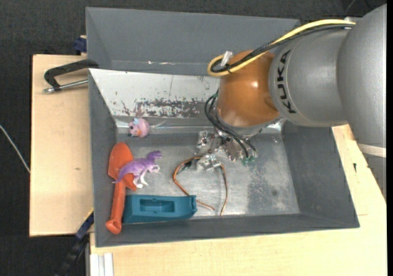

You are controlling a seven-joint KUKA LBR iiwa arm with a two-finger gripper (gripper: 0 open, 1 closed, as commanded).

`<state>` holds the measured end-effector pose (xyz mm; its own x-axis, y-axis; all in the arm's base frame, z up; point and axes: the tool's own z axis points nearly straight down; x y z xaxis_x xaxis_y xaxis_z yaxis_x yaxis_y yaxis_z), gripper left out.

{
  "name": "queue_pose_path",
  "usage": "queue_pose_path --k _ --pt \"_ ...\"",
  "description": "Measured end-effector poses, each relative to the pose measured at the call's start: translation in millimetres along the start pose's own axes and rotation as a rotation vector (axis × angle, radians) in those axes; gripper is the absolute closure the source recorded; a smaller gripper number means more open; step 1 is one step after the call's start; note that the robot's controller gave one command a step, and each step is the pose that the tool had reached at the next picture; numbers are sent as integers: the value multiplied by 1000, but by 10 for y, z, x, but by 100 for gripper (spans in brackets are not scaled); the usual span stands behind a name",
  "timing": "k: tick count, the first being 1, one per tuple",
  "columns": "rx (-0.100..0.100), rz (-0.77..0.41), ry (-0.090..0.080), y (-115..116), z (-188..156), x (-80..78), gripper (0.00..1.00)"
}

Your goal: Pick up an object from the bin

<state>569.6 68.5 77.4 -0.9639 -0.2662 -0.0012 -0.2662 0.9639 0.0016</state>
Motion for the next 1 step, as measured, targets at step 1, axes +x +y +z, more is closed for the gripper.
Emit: queue_pose_path --k 1 --pt "0 126 -7 361 -1473 276 100"
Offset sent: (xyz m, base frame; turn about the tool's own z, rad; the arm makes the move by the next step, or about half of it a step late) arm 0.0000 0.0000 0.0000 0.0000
